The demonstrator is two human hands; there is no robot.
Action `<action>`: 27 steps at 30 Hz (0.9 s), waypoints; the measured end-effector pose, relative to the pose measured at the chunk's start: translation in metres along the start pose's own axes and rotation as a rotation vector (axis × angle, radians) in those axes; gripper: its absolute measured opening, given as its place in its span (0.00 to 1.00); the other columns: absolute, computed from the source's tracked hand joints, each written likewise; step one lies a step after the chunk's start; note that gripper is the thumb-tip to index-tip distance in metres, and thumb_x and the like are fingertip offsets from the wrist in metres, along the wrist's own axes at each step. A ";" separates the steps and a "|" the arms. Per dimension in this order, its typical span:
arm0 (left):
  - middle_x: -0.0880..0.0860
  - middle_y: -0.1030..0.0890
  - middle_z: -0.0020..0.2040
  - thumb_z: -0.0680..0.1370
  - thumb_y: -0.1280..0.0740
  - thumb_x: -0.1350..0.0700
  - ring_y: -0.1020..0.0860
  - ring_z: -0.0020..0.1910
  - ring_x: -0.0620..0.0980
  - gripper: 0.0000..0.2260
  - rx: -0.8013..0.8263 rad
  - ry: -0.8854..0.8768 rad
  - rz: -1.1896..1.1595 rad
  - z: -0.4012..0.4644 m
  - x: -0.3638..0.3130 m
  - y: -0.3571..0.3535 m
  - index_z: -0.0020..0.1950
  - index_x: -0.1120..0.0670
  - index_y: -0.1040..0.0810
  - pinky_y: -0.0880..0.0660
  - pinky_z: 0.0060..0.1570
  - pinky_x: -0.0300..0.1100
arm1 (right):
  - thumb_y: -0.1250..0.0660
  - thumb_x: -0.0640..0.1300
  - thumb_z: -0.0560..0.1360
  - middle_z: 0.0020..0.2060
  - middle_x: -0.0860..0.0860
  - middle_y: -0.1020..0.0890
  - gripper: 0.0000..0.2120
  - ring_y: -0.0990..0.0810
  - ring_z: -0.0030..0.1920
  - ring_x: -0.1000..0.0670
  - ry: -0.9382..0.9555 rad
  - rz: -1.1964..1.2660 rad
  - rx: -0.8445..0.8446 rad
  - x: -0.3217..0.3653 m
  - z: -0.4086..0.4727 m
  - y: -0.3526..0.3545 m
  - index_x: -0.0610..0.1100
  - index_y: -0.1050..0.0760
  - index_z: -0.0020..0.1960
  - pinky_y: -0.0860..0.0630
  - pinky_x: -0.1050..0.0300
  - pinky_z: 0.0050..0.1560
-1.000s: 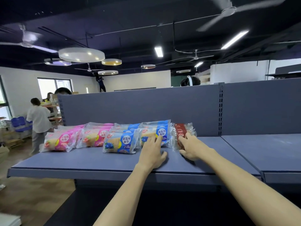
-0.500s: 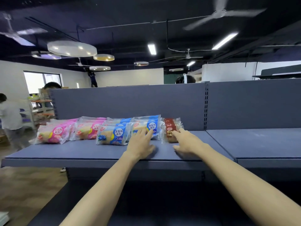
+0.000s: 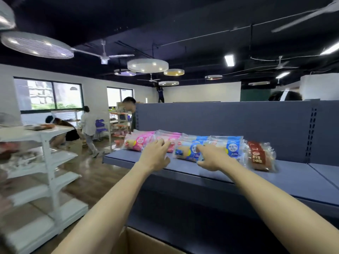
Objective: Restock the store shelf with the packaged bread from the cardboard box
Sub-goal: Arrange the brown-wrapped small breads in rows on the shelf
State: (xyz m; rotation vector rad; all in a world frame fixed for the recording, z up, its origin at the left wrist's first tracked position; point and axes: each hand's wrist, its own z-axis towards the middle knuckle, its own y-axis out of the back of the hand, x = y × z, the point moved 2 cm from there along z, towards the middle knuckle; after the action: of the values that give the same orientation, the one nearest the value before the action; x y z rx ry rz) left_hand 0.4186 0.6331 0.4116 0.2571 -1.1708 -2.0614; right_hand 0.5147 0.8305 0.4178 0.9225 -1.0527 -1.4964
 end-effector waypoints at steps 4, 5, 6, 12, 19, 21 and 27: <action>0.56 0.26 0.62 0.75 0.35 0.50 0.28 0.60 0.58 0.23 0.022 0.065 0.076 -0.040 0.056 0.014 0.68 0.56 0.31 0.29 0.56 0.49 | 0.35 0.48 0.76 0.62 0.47 0.26 0.18 0.24 0.58 0.43 0.116 0.035 -0.007 0.071 0.024 -0.002 0.47 0.32 0.65 0.28 0.51 0.49; 0.56 0.27 0.63 0.75 0.35 0.50 0.28 0.61 0.58 0.24 0.025 0.080 0.089 -0.050 0.069 0.017 0.69 0.56 0.32 0.29 0.56 0.49 | 0.35 0.49 0.76 0.63 0.47 0.26 0.20 0.25 0.60 0.43 0.144 0.031 -0.010 0.089 0.028 -0.003 0.47 0.33 0.67 0.28 0.51 0.49; 0.55 0.27 0.64 0.75 0.35 0.50 0.28 0.61 0.57 0.24 0.023 0.096 0.098 -0.061 0.082 0.020 0.70 0.55 0.32 0.28 0.55 0.48 | 0.34 0.49 0.77 0.63 0.47 0.27 0.22 0.26 0.61 0.43 0.172 0.029 -0.011 0.105 0.032 -0.003 0.47 0.34 0.68 0.28 0.51 0.49; 0.54 0.26 0.58 0.76 0.36 0.48 0.26 0.55 0.55 0.24 0.041 0.181 0.123 -0.115 0.145 0.033 0.71 0.53 0.34 0.29 0.51 0.46 | 0.33 0.50 0.77 0.61 0.46 0.26 0.20 0.25 0.57 0.43 0.300 0.085 -0.016 0.189 0.044 -0.012 0.47 0.32 0.66 0.24 0.47 0.52; 0.56 0.27 0.58 0.76 0.35 0.48 0.27 0.57 0.58 0.22 0.233 0.230 0.089 -0.171 0.168 -0.005 0.68 0.54 0.33 0.25 0.52 0.52 | 0.34 0.52 0.77 0.57 0.46 0.27 0.18 0.24 0.56 0.42 0.326 0.053 0.083 0.237 0.025 -0.066 0.47 0.33 0.63 0.29 0.50 0.46; 0.56 0.27 0.58 0.76 0.35 0.49 0.27 0.57 0.59 0.21 0.280 0.230 0.052 -0.187 0.163 -0.027 0.67 0.54 0.33 0.25 0.52 0.52 | 0.35 0.52 0.77 0.57 0.46 0.27 0.18 0.24 0.57 0.41 0.323 0.062 0.128 0.241 0.016 -0.089 0.47 0.33 0.64 0.28 0.49 0.47; 0.56 0.27 0.58 0.76 0.35 0.49 0.27 0.58 0.59 0.19 0.430 0.255 -0.083 -0.235 0.134 -0.108 0.65 0.55 0.32 0.26 0.51 0.53 | 0.34 0.51 0.77 0.57 0.46 0.28 0.20 0.23 0.53 0.41 0.318 0.108 0.303 0.241 -0.013 -0.174 0.47 0.34 0.65 0.27 0.48 0.45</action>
State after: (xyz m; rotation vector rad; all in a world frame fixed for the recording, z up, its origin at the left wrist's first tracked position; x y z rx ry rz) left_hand 0.3866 0.4195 0.2159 0.7615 -1.4472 -1.7607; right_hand 0.4331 0.6040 0.2436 1.2489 -1.0883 -1.0737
